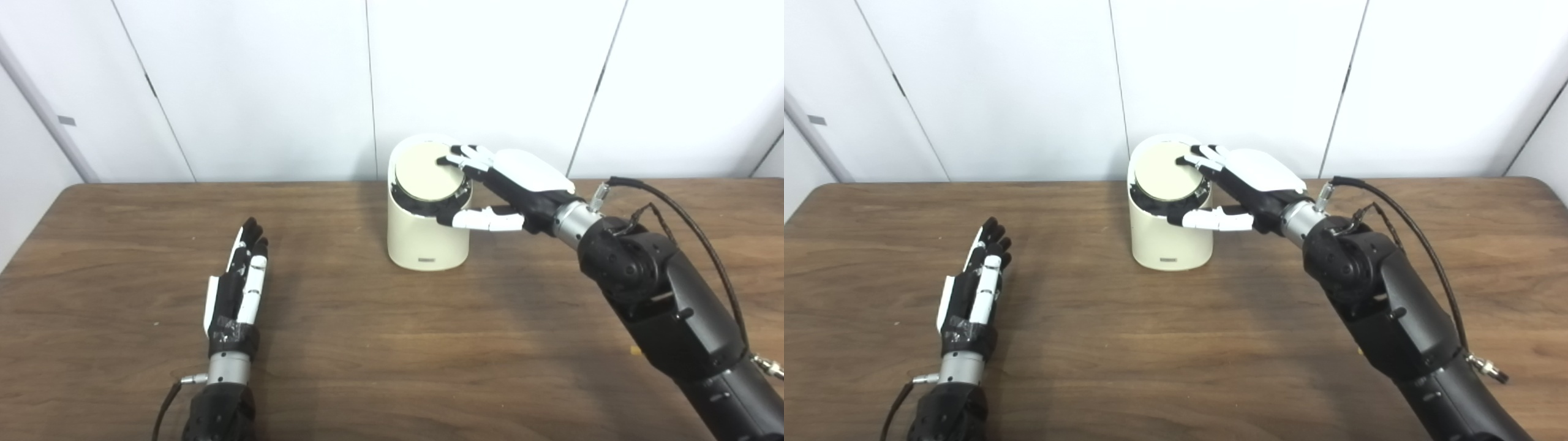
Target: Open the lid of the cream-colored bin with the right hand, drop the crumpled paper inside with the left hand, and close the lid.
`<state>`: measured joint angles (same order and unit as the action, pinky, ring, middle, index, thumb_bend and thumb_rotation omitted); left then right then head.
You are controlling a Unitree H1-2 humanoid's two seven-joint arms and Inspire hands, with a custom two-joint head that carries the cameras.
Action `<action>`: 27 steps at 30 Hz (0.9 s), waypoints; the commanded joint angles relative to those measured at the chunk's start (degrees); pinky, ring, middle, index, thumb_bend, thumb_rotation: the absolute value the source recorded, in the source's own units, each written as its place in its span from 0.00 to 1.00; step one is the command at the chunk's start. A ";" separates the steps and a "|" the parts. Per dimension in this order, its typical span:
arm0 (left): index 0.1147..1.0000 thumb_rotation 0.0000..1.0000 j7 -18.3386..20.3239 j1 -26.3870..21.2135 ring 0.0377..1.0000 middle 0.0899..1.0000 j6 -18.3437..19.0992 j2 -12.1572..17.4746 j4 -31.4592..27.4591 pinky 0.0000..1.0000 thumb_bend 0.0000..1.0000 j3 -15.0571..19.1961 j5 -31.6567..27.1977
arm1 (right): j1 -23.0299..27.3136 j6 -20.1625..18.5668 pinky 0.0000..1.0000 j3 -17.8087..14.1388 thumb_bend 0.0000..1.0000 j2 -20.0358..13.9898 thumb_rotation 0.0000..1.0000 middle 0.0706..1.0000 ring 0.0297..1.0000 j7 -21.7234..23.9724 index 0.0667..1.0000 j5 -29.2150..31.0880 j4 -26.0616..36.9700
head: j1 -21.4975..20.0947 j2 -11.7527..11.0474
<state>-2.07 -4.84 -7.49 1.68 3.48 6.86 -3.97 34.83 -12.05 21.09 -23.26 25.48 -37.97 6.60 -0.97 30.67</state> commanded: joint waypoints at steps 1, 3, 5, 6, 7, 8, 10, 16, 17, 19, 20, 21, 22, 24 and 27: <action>0.99 0.77 -0.14 1.98 0.96 0.97 -0.01 -1.14 3.42 0.97 0.43 -0.90 0.44 | 0.78 1.63 1.00 0.29 0.60 -1.06 1.00 1.00 1.00 0.72 0.91 -0.72 2.22 | -0.05 0.07; 0.99 0.76 -0.01 1.97 0.96 0.98 -0.12 -1.11 3.47 0.96 0.43 -0.85 0.17 | 0.44 1.94 1.00 0.27 0.59 -1.03 1.00 1.00 1.00 0.85 0.91 -0.94 2.42 | -0.05 0.07; 0.99 0.74 0.18 2.00 0.96 0.98 -0.22 -1.06 3.43 0.96 0.43 -0.77 -0.19 | -0.15 2.03 1.00 0.28 0.59 -1.08 1.00 1.00 1.00 0.99 0.90 -1.48 2.77 | -0.05 0.07; 0.99 0.74 0.26 2.01 0.96 0.98 -0.27 -1.04 3.42 0.96 0.43 -0.74 -0.32 | -0.34 2.05 1.00 0.24 0.59 -1.07 1.00 1.00 1.00 1.08 0.90 -1.69 2.88 | -0.05 0.07; 0.99 0.74 0.25 2.09 0.96 0.98 -0.25 -1.08 3.28 0.96 0.42 -0.68 -0.42 | -0.68 2.24 1.00 0.24 0.59 -1.17 1.00 1.00 1.00 1.07 0.90 -1.98 3.14 | 0.03 0.25; 0.99 0.73 0.14 2.18 0.96 0.98 -0.22 -1.10 3.17 0.96 0.42 -0.65 -0.32 | -1.00 2.43 1.00 0.23 0.57 -1.25 1.00 1.00 1.00 1.05 0.90 -2.17 3.37 | 0.02 0.30; 0.99 0.74 0.08 2.32 0.96 0.98 -0.27 -1.06 3.07 0.95 0.41 -0.63 -0.19 | -1.48 2.69 1.00 0.28 0.56 -1.43 1.00 1.00 1.00 1.05 0.90 -2.71 3.73 | 0.08 0.41; 1.00 0.74 0.32 2.45 0.95 0.98 -0.22 -1.05 2.93 0.95 0.43 -0.53 -0.66 | -2.85 3.70 1.00 0.44 0.56 -1.85 1.00 1.00 1.00 0.76 0.89 -4.86 4.58 | 0.32 0.80; 1.00 0.74 0.34 2.47 0.95 0.98 -0.20 -1.06 2.90 0.95 0.43 -0.52 -0.71 | -3.11 4.20 1.00 0.65 0.56 -2.07 1.00 1.00 1.00 0.57 0.89 -5.64 4.69 | 0.33 0.86; 1.00 0.73 0.26 2.50 0.95 0.98 -0.12 -1.04 2.86 0.95 0.41 -0.52 -0.62 | -3.60 5.17 1.00 0.93 0.55 -2.33 1.00 1.00 1.00 0.14 0.89 -6.98 4.73 | 0.38 0.89; 0.99 0.74 0.20 2.50 0.95 0.98 -0.08 -1.02 2.89 0.95 0.41 -0.49 -0.58 | -3.88 5.69 1.00 1.05 0.55 -2.41 1.00 1.00 1.00 -0.25 0.88 -7.62 4.67 | 0.43 0.93; 0.99 0.75 0.17 2.50 0.95 0.98 -0.06 -1.01 2.90 0.95 0.41 -0.46 -0.57 | -4.08 6.05 1.00 1.08 0.55 -2.43 1.00 0.99 1.00 -0.49 0.87 -8.05 4.62 | 0.43 0.93; 0.99 0.75 0.13 2.52 0.95 0.98 0.05 -1.02 2.83 0.95 0.42 -0.42 -0.60 | -4.31 6.36 1.00 1.24 0.56 -2.47 1.00 0.99 1.00 -0.67 0.87 -8.82 4.62 | 0.43 0.93; 0.99 0.74 0.14 2.54 0.95 0.98 0.12 -1.09 2.68 0.95 0.41 -0.33 -0.81 | -4.67 7.05 1.00 1.31 0.56 -2.40 0.98 0.99 1.00 -1.17 0.86 -9.87 4.48 | 0.43 0.93; 0.99 0.74 0.20 2.59 0.96 0.98 0.01 -1.12 2.63 0.96 0.41 -0.26 -1.00 | -4.96 7.46 1.00 1.35 0.56 -2.29 0.97 0.98 1.00 -1.08 0.86 -10.63 4.62 | 0.32 1.11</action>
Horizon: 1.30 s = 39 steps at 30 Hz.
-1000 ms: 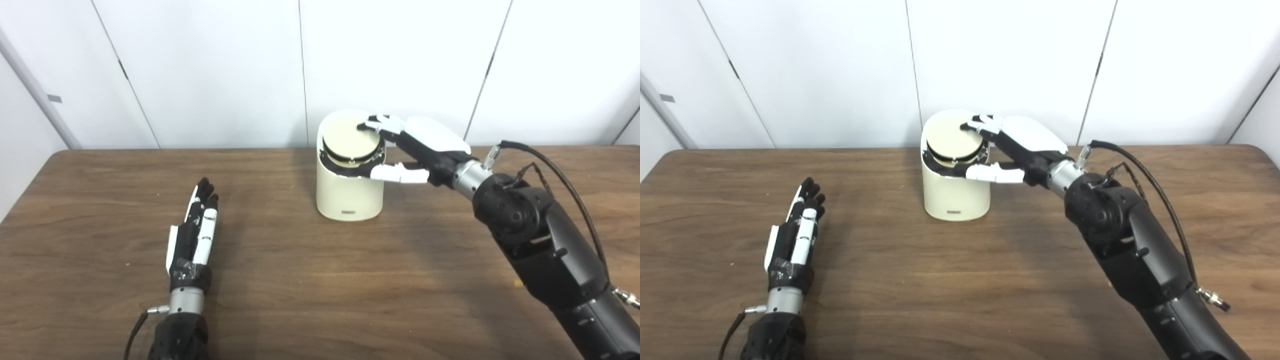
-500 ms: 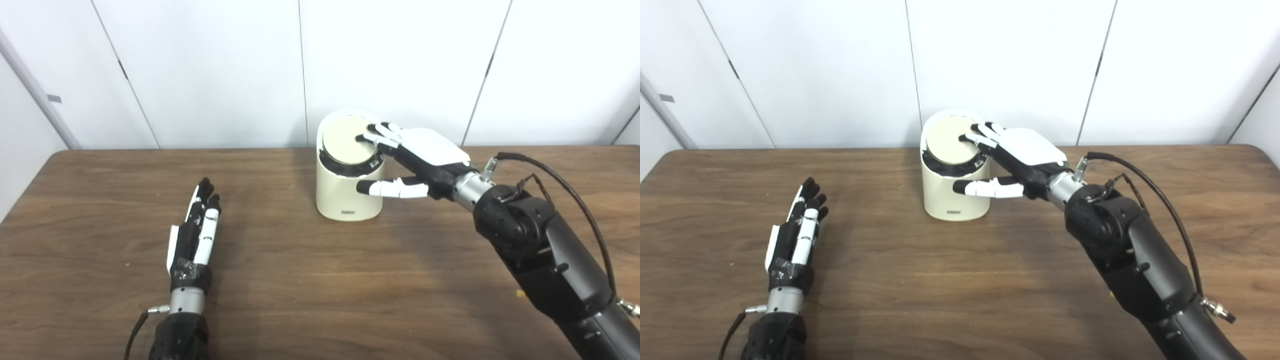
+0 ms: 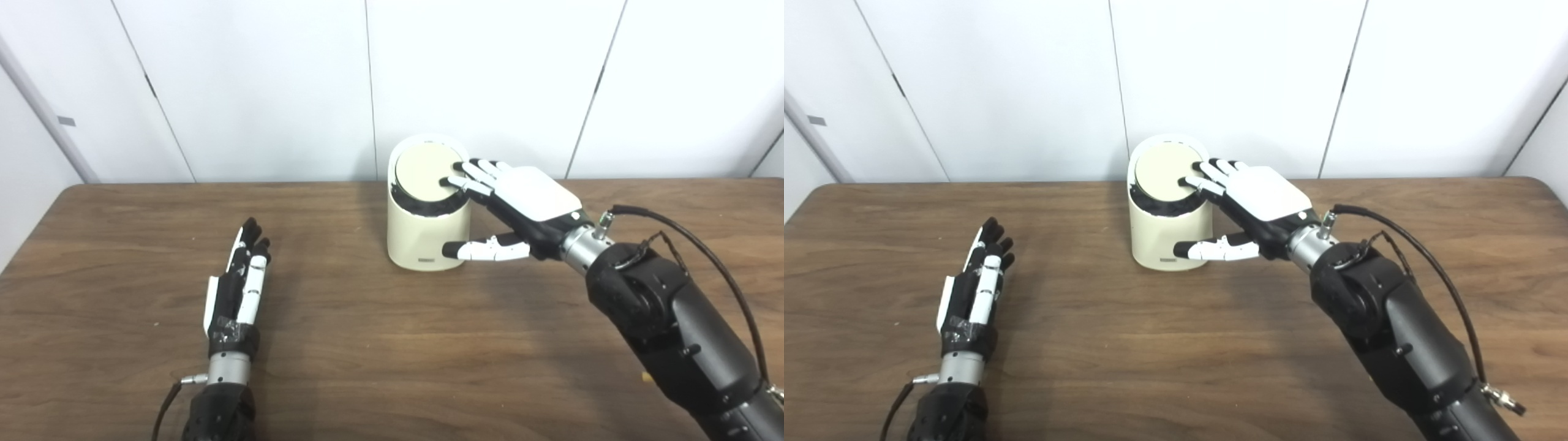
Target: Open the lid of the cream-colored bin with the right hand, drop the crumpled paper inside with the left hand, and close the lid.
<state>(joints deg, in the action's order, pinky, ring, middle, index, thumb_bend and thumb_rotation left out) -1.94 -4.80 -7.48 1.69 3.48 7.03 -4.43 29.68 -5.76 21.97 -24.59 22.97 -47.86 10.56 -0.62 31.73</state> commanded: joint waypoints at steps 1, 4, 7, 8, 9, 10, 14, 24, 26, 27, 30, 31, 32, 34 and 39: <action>0.99 0.74 0.02 2.58 0.96 0.98 0.02 -1.17 2.61 0.96 0.41 -0.38 -0.58 | 0.15 1.37 1.00 0.52 0.56 -0.98 0.97 0.98 1.00 1.38 0.86 -1.01 0.64 | -0.03 0.11; 1.00 0.74 0.07 2.59 0.96 0.98 -0.01 -1.12 2.70 0.95 0.39 -0.38 -0.61 | 0.03 1.78 1.00 0.68 0.56 -0.96 0.97 0.99 1.00 1.56 0.86 -1.88 0.57 | 0.05 0.22; 1.00 0.75 -0.01 2.59 0.96 0.98 0.04 -1.01 2.66 0.96 0.40 -0.50 -0.24 | -0.08 2.39 1.00 0.67 0.56 -0.70 0.99 0.98 1.00 1.21 0.86 -2.15 0.05 | -0.05 0.28; 1.00 0.75 0.00 2.59 0.96 0.98 0.01 -1.00 2.66 0.96 0.40 -0.50 -0.24 | -0.11 2.53 1.00 0.63 0.56 -0.57 1.00 0.98 1.00 1.14 0.86 -2.11 -0.17 | -0.05 0.28; 1.00 0.75 0.00 2.58 0.96 0.98 -0.12 -1.03 2.69 0.96 0.40 -0.46 -0.31 | -0.13 2.66 1.00 0.58 0.56 -0.42 1.00 0.98 1.00 1.02 0.86 -2.00 -0.39 | -0.05 0.28; 1.00 0.75 -0.08 2.58 0.96 0.98 -0.16 -1.10 2.65 0.95 0.39 -0.43 -0.31 | -0.14 2.77 1.00 0.52 0.56 -0.32 1.00 0.98 1.00 0.90 0.86 -1.88 -0.56 | 0.02 0.38; 0.99 0.75 -0.34 2.61 0.95 0.98 -0.04 -1.19 2.49 0.95 0.40 -0.34 -0.21 | 0.13 3.00 1.00 0.63 0.57 0.18 1.00 0.98 1.00 0.27 0.85 -1.93 -1.57 | 0.02 0.49; 1.00 0.75 0.38 2.57 0.97 0.99 -1.17 -1.54 2.16 0.96 0.38 0.10 -1.94 | 1.01 2.25 1.00 1.66 0.58 1.85 1.00 1.00 1.00 0.27 0.85 -2.50 -5.19 | -0.23 0.35; 1.00 0.75 0.47 2.58 0.97 0.99 -1.53 -1.42 2.15 0.96 0.37 0.13 -1.88 | 1.19 2.06 1.00 1.80 0.58 2.11 1.00 1.00 1.00 0.48 0.84 -2.40 -5.95 | -0.27 0.36; 1.00 0.75 0.52 2.61 0.97 1.00 -1.56 -1.38 2.03 0.96 0.37 0.15 -1.91 | 1.32 1.70 1.00 1.90 0.59 2.23 1.00 1.00 1.00 0.91 0.84 -2.43 -6.14 | -0.27 0.36; 1.00 0.74 0.59 2.80 0.97 0.99 -1.27 -1.23 1.48 0.97 0.38 0.16 -1.74 | 1.59 0.89 1.00 2.17 0.60 2.52 1.00 1.00 1.00 1.70 0.80 -2.65 -6.27 | -0.35 0.42; 1.00 0.73 0.58 2.80 0.97 0.99 -1.31 -1.15 1.51 0.97 0.38 0.19 -1.64 | 1.64 0.83 1.00 2.26 0.60 2.59 1.00 1.00 1.00 1.75 0.80 -2.58 -6.37 | -0.35 0.42; 1.00 0.72 0.58 2.81 0.97 0.99 -1.33 -1.09 1.49 0.97 0.40 0.19 -1.53 | 1.70 0.76 1.00 2.35 0.60 2.62 1.00 1.00 1.00 1.86 0.80 -2.58 -6.42 | -0.35 0.42; 1.00 0.71 0.66 2.77 0.97 1.00 -1.41 -1.05 1.47 0.97 0.40 0.21 -1.63 | 1.81 0.57 1.00 2.51 0.60 2.62 1.00 1.00 1.00 2.15 0.80 -2.68 -6.46 | -0.23 0.55; 1.00 0.69 0.67 2.71 0.97 1.00 -1.33 -1.27 1.13 0.97 0.39 0.34 -1.99 | 1.94 0.69 1.00 2.62 0.61 2.44 1.00 1.00 1.00 2.16 0.79 -2.64 -6.81 | -0.12 0.65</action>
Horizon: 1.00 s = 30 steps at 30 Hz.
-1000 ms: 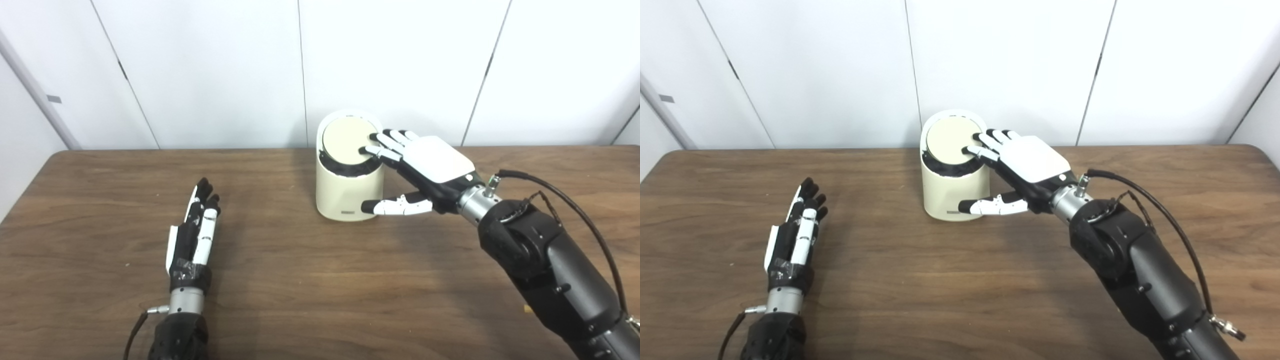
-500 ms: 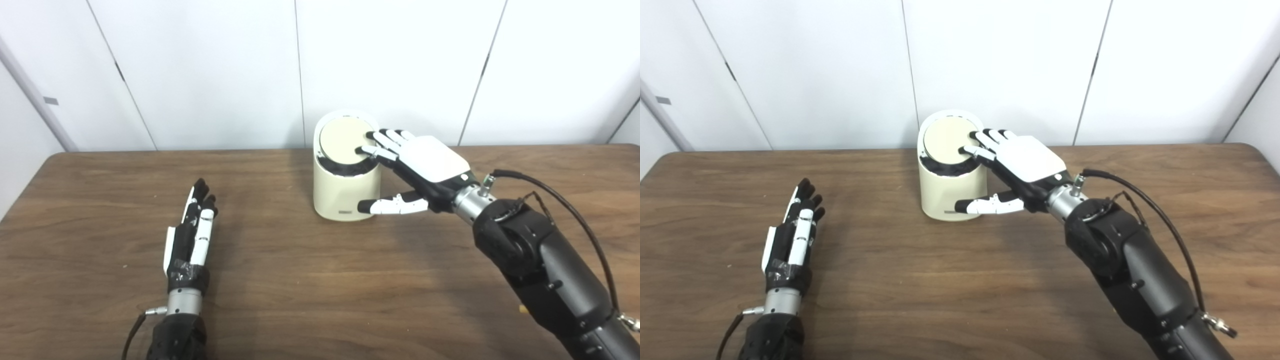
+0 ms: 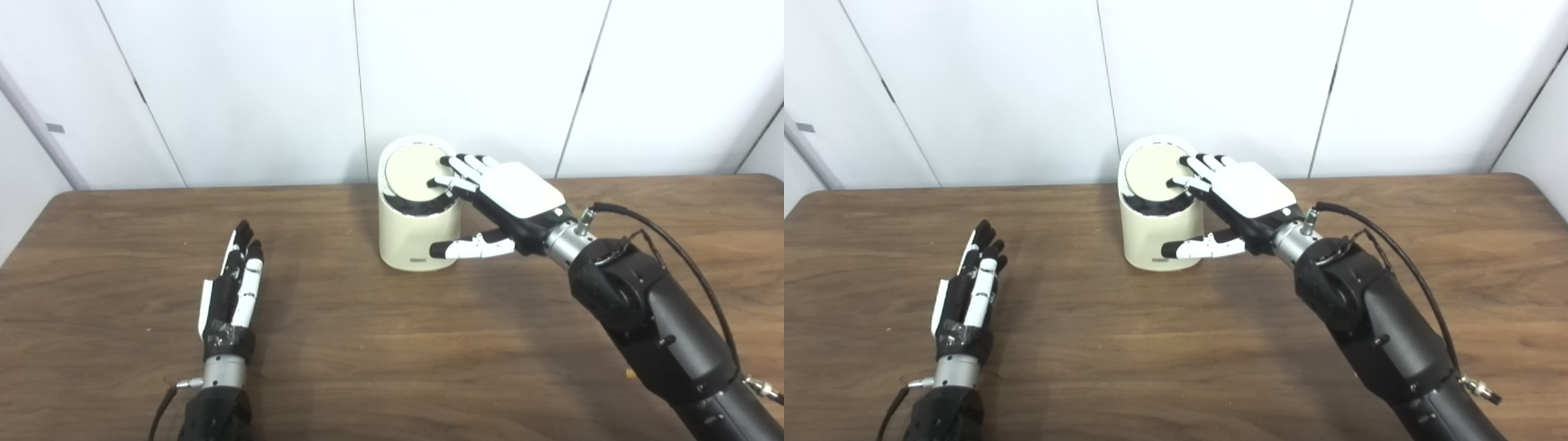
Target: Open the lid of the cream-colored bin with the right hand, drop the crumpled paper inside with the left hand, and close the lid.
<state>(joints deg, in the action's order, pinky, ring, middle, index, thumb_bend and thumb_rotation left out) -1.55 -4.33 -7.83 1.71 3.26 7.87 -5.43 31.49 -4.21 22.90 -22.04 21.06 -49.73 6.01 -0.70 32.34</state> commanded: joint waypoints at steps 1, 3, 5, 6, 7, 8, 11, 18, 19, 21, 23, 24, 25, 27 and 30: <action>1.00 0.69 0.27 2.25 0.97 1.00 -0.97 -1.32 1.31 0.97 0.39 -0.50 -0.98 | 0.13 -0.85 1.00 1.69 0.61 -0.17 1.00 1.00 1.00 4.15 0.79 -0.72 -2.24 | 0.00 0.07; 1.00 0.70 0.17 2.20 0.97 1.00 -1.07 -1.37 1.37 0.97 0.39 -0.47 -0.91 | 0.04 -0.55 1.00 1.60 0.61 -0.31 1.00 1.00 1.00 3.95 0.79 -0.45 -2.22 | 0.02 0.17; 1.00 0.70 0.28 2.19 0.97 1.00 -1.19 -1.35 1.46 0.98 0.38 -0.43 -1.10 | -0.03 -0.72 1.00 1.55 0.61 -0.42 1.00 1.00 1.00 4.21 0.78 -0.44 -1.94 | 0.05 0.18; 1.00 0.70 0.35 2.19 0.98 1.00 -1.29 -1.34 1.51 0.98 0.38 -0.43 -1.20 | -0.05 -0.84 1.00 1.53 0.61 -0.44 1.00 1.00 1.00 4.31 0.79 -0.48 -1.85 | 0.05 0.18; 1.00 0.70 0.29 2.20 0.98 1.00 -1.42 -1.38 1.57 0.98 0.38 -0.43 -1.18 | -0.10 -0.88 1.00 1.49 0.61 -0.47 1.00 1.00 1.00 4.32 0.79 -0.48 -1.81 | 0.11 0.17; 1.00 0.70 0.12 2.21 0.98 1.00 -1.41 -1.46 1.59 0.97 0.38 -0.39 -1.13 | -0.14 -0.85 1.00 1.44 0.61 -0.47 1.00 1.00 1.00 4.22 0.79 -0.44 -1.80 | 0.11 0.17; 1.00 0.70 -0.08 2.30 0.97 1.00 -1.05 -1.56 1.45 0.97 0.37 -0.38 -1.16 | -0.27 -0.84 1.00 1.15 0.60 -0.31 1.00 1.00 1.00 3.74 0.80 -0.13 -1.60 | 0.23 0.18; 1.00 0.70 -0.23 2.38 0.97 1.00 -1.44 -1.43 1.74 0.97 0.37 -0.60 -0.68 | -0.15 -0.86 1.00 -1.82 0.59 0.23 1.00 1.00 1.00 1.80 0.87 2.98 0.87 | 0.39 0.32; 1.00 0.71 -0.26 2.37 0.97 1.00 -1.58 -1.36 1.85 0.96 0.37 -0.65 -0.47 | -0.18 -0.68 1.00 -2.41 0.58 0.39 1.00 1.00 1.00 1.29 0.88 3.73 1.11 | 0.39 0.32; 1.00 0.72 -0.43 2.32 0.97 1.00 -1.72 -1.39 2.08 0.96 0.37 -0.58 -0.39 | -0.19 -0.20 1.00 -3.56 0.57 0.59 1.00 1.00 1.00 0.26 0.90 5.05 1.71 | 0.39 0.32; 1.00 0.71 -0.40 2.27 0.97 1.00 -1.74 -1.38 2.24 0.97 0.39 -0.58 -0.53 | -0.12 0.10 1.00 -4.46 0.56 0.76 1.00 1.00 1.00 -0.66 0.92 5.58 2.21 | 0.39 0.32; 1.00 0.71 -0.32 2.24 0.97 1.00 -1.83 -1.35 2.36 0.97 0.40 -0.60 -0.63 | -0.12 0.17 1.00 -4.94 0.56 0.92 1.00 1.00 1.00 -1.08 0.92 5.81 2.44 | 0.39 0.32; 1.00 0.70 -0.13 2.18 0.97 1.00 -1.98 -1.26 2.55 0.97 0.40 -0.57 -0.86 | -0.08 0.06 0.99 -5.42 0.55 1.17 1.00 1.00 1.00 -1.34 0.92 6.09 2.63 | 0.28 0.42; 1.00 0.69 -0.18 2.13 0.97 1.00 -1.97 -1.20 2.74 0.97 0.39 -0.57 -0.77 | 0.02 -0.19 0.99 -6.38 0.55 1.48 1.00 1.00 1.00 -1.46 0.93 6.74 3.13 | 0.28 0.42; 1.00 0.69 -0.44 2.10 0.97 0.99 -1.78 -1.10 2.90 0.97 0.42 -0.66 -0.30 | -0.06 -0.58 1.00 -7.84 0.56 1.93 1.00 1.00 1.00 -1.49 0.95 7.85 3.92 | 0.27 0.45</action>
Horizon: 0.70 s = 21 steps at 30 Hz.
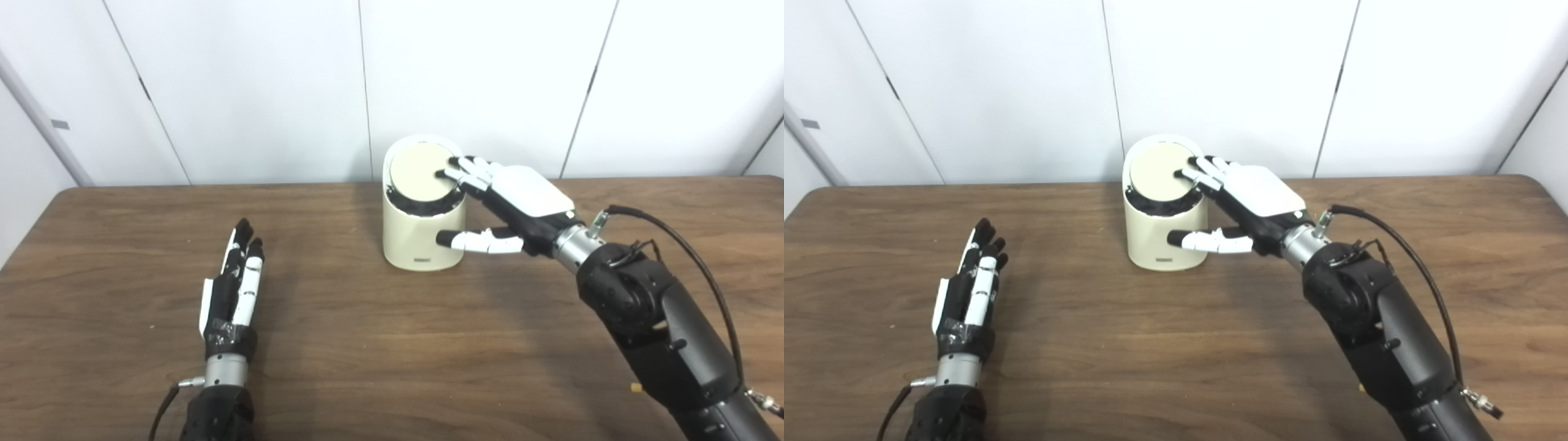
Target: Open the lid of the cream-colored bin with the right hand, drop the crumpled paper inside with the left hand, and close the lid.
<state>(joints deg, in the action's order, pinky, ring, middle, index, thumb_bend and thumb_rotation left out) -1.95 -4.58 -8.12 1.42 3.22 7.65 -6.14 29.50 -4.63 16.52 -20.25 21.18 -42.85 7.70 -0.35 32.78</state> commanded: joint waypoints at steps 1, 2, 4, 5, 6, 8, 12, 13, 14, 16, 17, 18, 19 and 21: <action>1.00 0.69 -0.11 2.34 0.96 0.99 -1.44 -0.81 2.96 0.96 0.43 -0.46 0.50 | 1.82 -0.23 1.00 -1.94 0.56 0.26 1.00 1.00 1.00 -1.76 0.95 1.24 2.57 | -0.08 0.01; 1.00 0.69 -0.18 2.33 0.96 0.99 -1.29 -0.76 2.96 0.96 0.43 -0.47 0.58 | 1.71 -0.20 1.00 -2.36 0.56 0.42 1.00 1.00 1.00 -1.98 0.95 1.44 2.88 | -0.11 0.03; 1.00 0.70 -0.21 2.28 0.96 0.99 -1.20 -0.71 3.01 0.96 0.42 -0.44 0.60 | 1.45 -0.08 1.00 -3.08 0.54 0.67 1.00 1.00 1.00 -2.34 0.95 1.86 3.34 | -0.15 0.08; 1.00 0.70 -0.06 2.26 0.96 0.99 -1.30 -0.66 3.08 0.96 0.41 -0.39 0.38 | 1.21 -0.06 0.99 -3.55 0.53 0.83 1.00 1.00 1.00 -2.56 0.95 2.31 3.52 | -0.24 -0.07; 1.00 0.70 0.05 2.26 0.97 0.99 -1.39 -0.64 3.13 0.96 0.40 -0.35 0.21 | 1.05 -0.05 0.98 -3.87 0.52 0.94 1.00 1.00 1.00 -2.70 0.95 2.62 3.63 | -0.24 -0.07; 1.00 0.70 0.07 2.31 0.97 0.99 -1.23 -0.65 3.02 0.96 0.40 -0.31 0.12 | 0.44 0.51 0.97 -4.54 0.50 1.04 1.00 1.00 1.00 -3.70 0.95 3.06 3.39 | -0.39 -0.08; 1.00 0.70 0.53 2.05 0.98 1.00 -2.50 -0.48 4.03 0.98 0.40 -0.44 -0.05 | -0.64 1.41 0.99 -5.85 0.49 1.11 1.00 1.00 1.00 -5.30 0.95 4.65 2.47 | -0.42 -0.91; 1.00 0.70 0.53 2.01 0.97 1.00 -2.84 -0.49 4.24 0.98 0.41 -0.48 0.00 | -0.97 1.52 1.00 -6.28 0.49 1.08 1.00 1.00 1.00 -5.66 0.95 5.26 2.30 | -0.37 -1.24; 1.00 0.70 0.44 2.02 0.97 0.99 -2.95 -0.53 4.25 0.97 0.41 -0.52 0.12 | -1.29 1.39 1.00 -6.67 0.49 1.06 1.00 1.00 1.00 -5.90 0.94 5.77 2.29 | -0.35 -1.31; 1.00 0.70 0.35 2.19 0.96 0.98 -2.70 -0.58 3.61 0.96 0.41 -0.67 0.30 | -2.24 -0.01 0.97 -7.88 0.49 1.21 1.00 1.00 1.00 -5.91 0.95 6.87 3.05 | -0.14 -1.56; 1.00 0.70 0.47 2.40 0.96 0.98 -2.30 -0.61 2.90 0.96 0.40 -0.77 0.13 | -2.89 -0.88 0.95 -8.80 0.49 1.36 1.00 1.00 1.00 -5.80 0.95 7.93 3.55 | -0.14 -1.56; 1.00 0.70 0.56 2.55 0.96 0.99 -2.03 -0.63 2.43 0.97 0.39 -0.83 -0.02 | -3.32 -1.44 0.93 -9.40 0.48 1.44 1.00 1.00 1.00 -5.73 0.95 8.70 3.88 | -0.14 -1.56; 1.00 0.71 0.56 2.67 0.96 0.99 -1.74 -0.56 2.04 0.97 0.38 -0.80 -0.11 | -4.06 -1.88 0.92 -10.39 0.48 1.61 1.00 1.00 1.00 -5.86 0.95 10.07 4.09 | -0.06 -1.97; 1.00 0.72 0.65 2.74 0.96 0.99 -1.78 -0.29 2.10 0.97 0.36 -0.55 -0.43 | -5.12 -1.74 0.93 -11.56 0.47 1.70 1.00 0.99 1.00 -6.51 0.95 11.68 3.97 | 0.12 -2.39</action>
<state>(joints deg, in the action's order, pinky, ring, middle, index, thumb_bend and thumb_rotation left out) -1.68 -4.53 -9.71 1.45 3.23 7.35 -6.26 23.01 -6.61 6.05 -18.50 16.51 -32.60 9.88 -0.18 30.32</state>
